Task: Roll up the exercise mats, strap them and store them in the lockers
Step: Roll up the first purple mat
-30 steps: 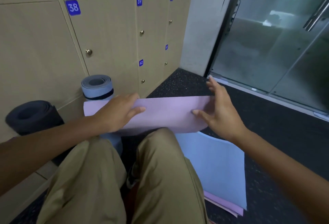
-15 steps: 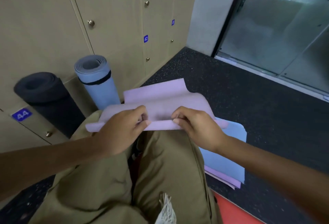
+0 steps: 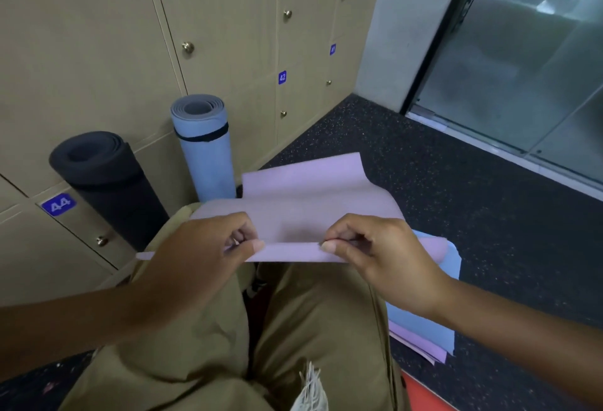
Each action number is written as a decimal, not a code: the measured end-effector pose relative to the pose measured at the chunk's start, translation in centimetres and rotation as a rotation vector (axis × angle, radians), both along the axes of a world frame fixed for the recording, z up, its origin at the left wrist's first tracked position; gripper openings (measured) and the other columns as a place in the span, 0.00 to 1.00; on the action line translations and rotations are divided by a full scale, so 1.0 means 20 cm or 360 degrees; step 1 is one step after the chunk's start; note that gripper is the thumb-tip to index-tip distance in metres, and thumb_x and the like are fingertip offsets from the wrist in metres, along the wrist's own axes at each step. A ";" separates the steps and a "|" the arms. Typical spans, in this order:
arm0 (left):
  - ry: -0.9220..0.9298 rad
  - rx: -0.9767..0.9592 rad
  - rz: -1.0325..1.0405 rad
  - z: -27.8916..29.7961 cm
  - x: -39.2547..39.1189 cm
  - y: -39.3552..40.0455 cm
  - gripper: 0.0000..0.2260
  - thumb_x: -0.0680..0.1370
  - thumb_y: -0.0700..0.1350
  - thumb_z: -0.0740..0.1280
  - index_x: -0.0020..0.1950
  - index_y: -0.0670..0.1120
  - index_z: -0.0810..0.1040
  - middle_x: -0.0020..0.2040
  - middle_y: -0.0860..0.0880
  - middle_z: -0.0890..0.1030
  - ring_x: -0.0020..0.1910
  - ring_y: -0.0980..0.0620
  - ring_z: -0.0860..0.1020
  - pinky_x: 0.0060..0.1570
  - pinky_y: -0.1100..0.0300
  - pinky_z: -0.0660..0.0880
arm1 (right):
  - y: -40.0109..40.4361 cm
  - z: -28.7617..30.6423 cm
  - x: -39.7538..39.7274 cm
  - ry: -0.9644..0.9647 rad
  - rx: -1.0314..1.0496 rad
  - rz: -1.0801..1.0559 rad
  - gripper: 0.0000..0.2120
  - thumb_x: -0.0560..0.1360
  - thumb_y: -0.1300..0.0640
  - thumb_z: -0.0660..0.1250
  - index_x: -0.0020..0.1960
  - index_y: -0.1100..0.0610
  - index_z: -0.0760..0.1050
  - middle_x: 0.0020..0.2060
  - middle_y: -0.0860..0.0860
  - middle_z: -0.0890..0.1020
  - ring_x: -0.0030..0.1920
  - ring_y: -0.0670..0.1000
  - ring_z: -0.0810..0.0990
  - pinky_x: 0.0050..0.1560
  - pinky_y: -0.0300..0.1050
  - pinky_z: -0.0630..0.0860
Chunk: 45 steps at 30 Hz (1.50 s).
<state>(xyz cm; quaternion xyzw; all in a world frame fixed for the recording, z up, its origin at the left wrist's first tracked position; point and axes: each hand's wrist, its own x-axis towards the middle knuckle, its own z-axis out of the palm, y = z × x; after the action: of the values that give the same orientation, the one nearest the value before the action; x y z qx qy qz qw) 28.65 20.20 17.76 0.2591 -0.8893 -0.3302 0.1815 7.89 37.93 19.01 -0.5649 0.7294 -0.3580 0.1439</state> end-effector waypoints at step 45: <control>-0.0244 0.0714 -0.0610 -0.32 0.04 -0.09 0.08 0.76 0.43 0.77 0.41 0.53 0.81 0.41 0.50 0.79 0.39 0.47 0.75 0.40 0.52 0.74 | 0.14 -0.43 0.04 0.0228 -0.0160 0.0462 0.11 0.76 0.51 0.75 0.50 0.59 0.83 0.40 0.49 0.79 0.42 0.51 0.73 0.49 0.38 0.69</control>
<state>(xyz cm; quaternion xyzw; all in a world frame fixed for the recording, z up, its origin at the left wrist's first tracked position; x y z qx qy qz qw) 29.43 18.37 11.40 0.1444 -0.8380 -0.5261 -0.0135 8.61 40.63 10.47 -0.6948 0.6297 -0.3285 0.1132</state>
